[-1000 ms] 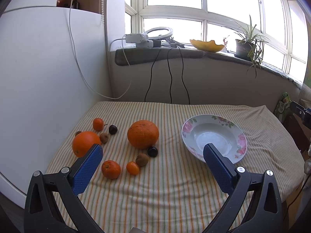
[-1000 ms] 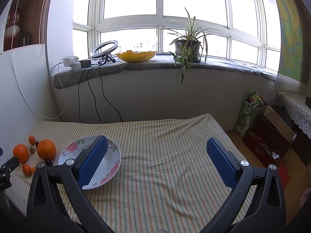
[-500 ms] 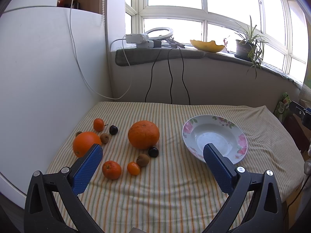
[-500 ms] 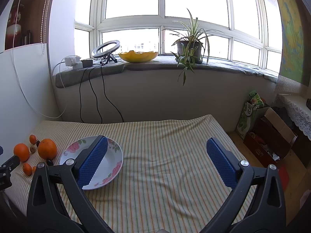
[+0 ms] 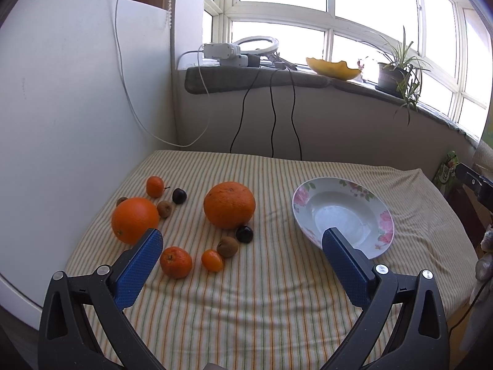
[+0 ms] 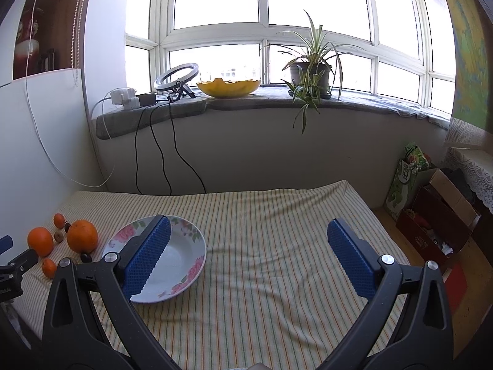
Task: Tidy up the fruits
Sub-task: 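Move both grippers toward the large orange from opposite sides, then close both grippers on the large orange and lift it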
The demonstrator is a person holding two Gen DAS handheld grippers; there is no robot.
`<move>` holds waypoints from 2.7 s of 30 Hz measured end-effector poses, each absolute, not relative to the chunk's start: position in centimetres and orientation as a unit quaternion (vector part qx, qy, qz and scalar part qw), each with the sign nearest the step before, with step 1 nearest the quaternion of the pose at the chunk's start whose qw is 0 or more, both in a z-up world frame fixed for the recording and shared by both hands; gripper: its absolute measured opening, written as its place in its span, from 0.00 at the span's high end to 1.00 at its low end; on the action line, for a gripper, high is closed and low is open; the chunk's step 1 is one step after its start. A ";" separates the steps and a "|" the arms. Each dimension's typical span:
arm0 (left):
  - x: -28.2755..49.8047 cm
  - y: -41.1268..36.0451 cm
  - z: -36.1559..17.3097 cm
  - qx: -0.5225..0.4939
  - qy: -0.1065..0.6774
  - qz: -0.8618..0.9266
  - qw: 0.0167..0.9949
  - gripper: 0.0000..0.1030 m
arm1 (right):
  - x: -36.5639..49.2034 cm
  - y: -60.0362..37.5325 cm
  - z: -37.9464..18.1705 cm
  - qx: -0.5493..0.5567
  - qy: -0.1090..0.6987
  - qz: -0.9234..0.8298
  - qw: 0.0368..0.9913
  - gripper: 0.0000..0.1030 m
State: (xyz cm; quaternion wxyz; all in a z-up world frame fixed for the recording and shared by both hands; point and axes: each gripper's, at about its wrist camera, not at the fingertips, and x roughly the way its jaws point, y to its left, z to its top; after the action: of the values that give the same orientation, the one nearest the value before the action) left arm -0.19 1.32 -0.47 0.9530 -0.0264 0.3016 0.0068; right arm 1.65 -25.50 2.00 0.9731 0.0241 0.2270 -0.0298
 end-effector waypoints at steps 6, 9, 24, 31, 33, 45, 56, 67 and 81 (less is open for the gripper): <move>-0.2 2.7 -1.7 -0.031 0.317 0.015 0.948 0.12 | 3.3 -24.4 1.2 0.039 0.248 0.047 0.967 0.00; 0.3 4.0 -2.4 -0.058 0.333 0.009 0.941 0.18 | 4.6 -23.4 1.0 0.043 0.264 0.094 0.959 0.00; 4.6 7.2 -4.1 -0.137 0.375 -0.028 0.916 0.34 | 12.9 -14.2 -2.4 0.038 0.395 0.267 0.878 0.08; 7.1 6.7 -4.6 -0.119 0.395 -0.038 0.910 0.34 | 17.1 -10.0 -4.0 0.053 0.449 0.317 0.834 0.13; 7.7 6.8 -4.7 -0.123 0.397 -0.041 0.908 0.34 | 17.9 -8.7 -4.2 0.056 0.463 0.335 0.819 0.13; 10.3 8.0 -6.1 -0.184 0.428 -0.069 0.882 0.34 | 22.3 -2.7 -7.7 0.039 0.529 0.354 0.770 0.22; 11.6 8.6 -7.6 -0.213 0.450 -0.086 0.863 0.43 | 23.5 -0.7 -9.6 0.037 0.554 0.361 0.749 0.25; 12.3 8.1 -7.6 -0.196 0.452 -0.084 0.866 0.46 | 23.8 0.6 -10.8 0.066 0.571 0.383 0.723 0.37; 10.8 7.6 -5.8 -0.178 0.430 -0.085 0.881 0.46 | 22.1 -0.9 -8.2 0.071 0.553 0.387 0.734 0.38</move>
State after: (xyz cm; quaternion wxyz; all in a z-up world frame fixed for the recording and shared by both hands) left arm 10.84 7.61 -5.78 0.8810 -0.1783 0.4299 -0.0851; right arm 22.14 -0.94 -8.23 0.7342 0.0715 0.5530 0.3874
